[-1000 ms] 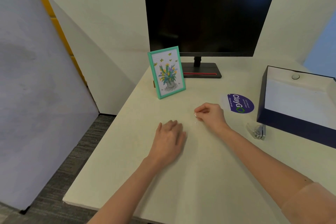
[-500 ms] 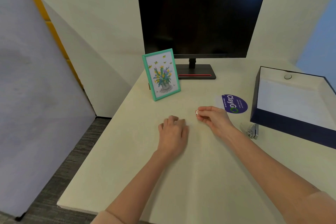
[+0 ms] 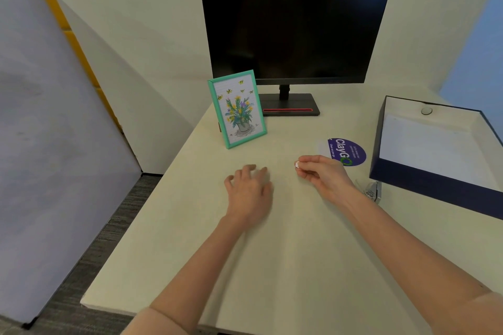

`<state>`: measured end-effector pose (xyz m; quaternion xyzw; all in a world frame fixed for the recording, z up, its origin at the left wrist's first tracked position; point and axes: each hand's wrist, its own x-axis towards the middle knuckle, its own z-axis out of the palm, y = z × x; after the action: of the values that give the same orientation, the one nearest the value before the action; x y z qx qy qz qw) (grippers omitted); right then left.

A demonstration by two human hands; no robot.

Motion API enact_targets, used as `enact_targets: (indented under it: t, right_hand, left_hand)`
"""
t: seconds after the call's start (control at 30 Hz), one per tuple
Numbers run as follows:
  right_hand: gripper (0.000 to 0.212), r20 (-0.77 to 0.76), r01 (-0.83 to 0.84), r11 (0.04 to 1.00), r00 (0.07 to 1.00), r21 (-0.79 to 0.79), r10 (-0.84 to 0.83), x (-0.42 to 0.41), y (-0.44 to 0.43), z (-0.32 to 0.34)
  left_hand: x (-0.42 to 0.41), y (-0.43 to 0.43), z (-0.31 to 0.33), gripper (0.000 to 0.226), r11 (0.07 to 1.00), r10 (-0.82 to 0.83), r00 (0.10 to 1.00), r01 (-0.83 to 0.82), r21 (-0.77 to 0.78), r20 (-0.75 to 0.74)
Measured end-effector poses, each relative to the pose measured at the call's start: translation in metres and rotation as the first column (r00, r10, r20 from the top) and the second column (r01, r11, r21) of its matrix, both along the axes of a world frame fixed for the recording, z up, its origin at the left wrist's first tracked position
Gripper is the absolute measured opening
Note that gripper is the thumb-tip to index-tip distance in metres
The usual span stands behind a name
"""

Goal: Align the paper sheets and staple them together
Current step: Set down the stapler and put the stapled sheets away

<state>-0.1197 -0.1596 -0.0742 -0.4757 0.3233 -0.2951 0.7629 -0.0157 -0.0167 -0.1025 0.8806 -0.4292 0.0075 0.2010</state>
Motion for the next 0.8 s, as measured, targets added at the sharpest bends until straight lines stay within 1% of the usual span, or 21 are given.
enact_targets:
  t: [0.07,0.13,0.27,0.4,0.5,0.6,0.7,0.8]
  right_hand:
    - [0.014,0.001,-0.008,1.0,1.0,0.012,0.008,-0.001,0.002,0.001]
    - [0.014,0.007,-0.017,0.999,1.0,0.032,0.017,-0.001,0.005,0.001]
    - [0.014,0.014,-0.025,0.998,1.0,0.052,0.024,0.002,0.009,0.003]
    - [0.014,0.017,-0.035,0.998,0.999,0.043,0.034,0.001,0.011,0.004]
    - [0.014,0.02,-0.032,0.998,0.999,0.05,0.031,-0.001,0.011,0.005]
    - [0.013,0.024,-0.023,0.998,0.999,0.053,0.021,-0.004,0.009,0.006]
    - [0.013,0.039,-0.019,0.998,0.999,0.064,0.016,-0.006,0.008,0.007]
    - [0.013,0.053,-0.012,0.997,0.999,0.08,0.007,-0.006,0.009,0.007]
  left_hand:
    - [0.016,0.013,0.003,0.042,0.996,0.074,0.997,-0.075,-0.039,-0.026]
    - [0.029,0.026,0.002,0.05,0.995,0.08,0.994,-0.084,-0.049,-0.075]
    - [0.037,0.033,-0.001,0.083,0.999,-0.043,0.991,0.046,0.024,-0.127]
    - [0.034,0.017,-0.004,0.092,0.994,-0.1,0.986,0.106,0.039,-0.133]
    - [0.033,0.0,-0.005,0.093,0.996,-0.087,0.988,0.091,0.023,-0.128]
    - [0.034,-0.014,-0.004,0.088,0.998,-0.066,0.99,0.068,0.008,-0.122]
    - [0.034,-0.025,-0.004,0.079,0.998,-0.055,0.99,0.052,-0.03,-0.133]
    - [0.029,-0.033,-0.004,0.063,0.995,-0.044,0.987,0.029,-0.097,-0.157]
